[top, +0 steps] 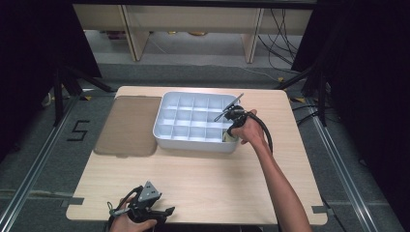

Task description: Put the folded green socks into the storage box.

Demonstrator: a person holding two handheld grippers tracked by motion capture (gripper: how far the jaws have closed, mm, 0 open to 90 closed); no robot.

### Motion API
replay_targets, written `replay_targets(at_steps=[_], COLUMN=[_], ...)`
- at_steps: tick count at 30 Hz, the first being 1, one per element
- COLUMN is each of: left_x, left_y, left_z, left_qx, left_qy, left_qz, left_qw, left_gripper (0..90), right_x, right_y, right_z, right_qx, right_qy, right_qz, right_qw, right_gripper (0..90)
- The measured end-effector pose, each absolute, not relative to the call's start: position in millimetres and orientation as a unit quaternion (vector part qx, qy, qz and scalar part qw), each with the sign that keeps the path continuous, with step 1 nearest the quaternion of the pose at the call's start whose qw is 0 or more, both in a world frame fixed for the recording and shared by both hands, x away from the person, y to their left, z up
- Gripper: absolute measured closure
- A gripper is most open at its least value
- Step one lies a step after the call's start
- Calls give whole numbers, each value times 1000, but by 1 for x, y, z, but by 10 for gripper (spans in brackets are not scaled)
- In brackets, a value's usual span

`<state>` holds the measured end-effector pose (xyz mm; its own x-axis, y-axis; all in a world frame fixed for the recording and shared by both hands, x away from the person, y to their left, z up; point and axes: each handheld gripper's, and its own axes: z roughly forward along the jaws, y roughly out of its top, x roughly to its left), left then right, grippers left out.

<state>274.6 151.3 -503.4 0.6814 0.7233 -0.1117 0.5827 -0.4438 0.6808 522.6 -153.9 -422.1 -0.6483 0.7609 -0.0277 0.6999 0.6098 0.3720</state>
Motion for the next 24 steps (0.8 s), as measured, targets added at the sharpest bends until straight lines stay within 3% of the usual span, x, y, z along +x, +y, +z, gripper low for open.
replay_targets(at_steps=[8, 24], left_x=[273, 273], left_y=[151, 152], left_z=[-503, -501], left_qx=[843, 845], left_qy=[386, 384], left_qz=[92, 98], left_qw=[363, 360], left_gripper=[307, 307], right_x=[528, 531], right_y=[-140, -135], right_z=[-443, -448], right_qx=[401, 408], right_qy=[903, 904], right_qz=[128, 104], right_qw=[84, 76], right_gripper=[858, 840])
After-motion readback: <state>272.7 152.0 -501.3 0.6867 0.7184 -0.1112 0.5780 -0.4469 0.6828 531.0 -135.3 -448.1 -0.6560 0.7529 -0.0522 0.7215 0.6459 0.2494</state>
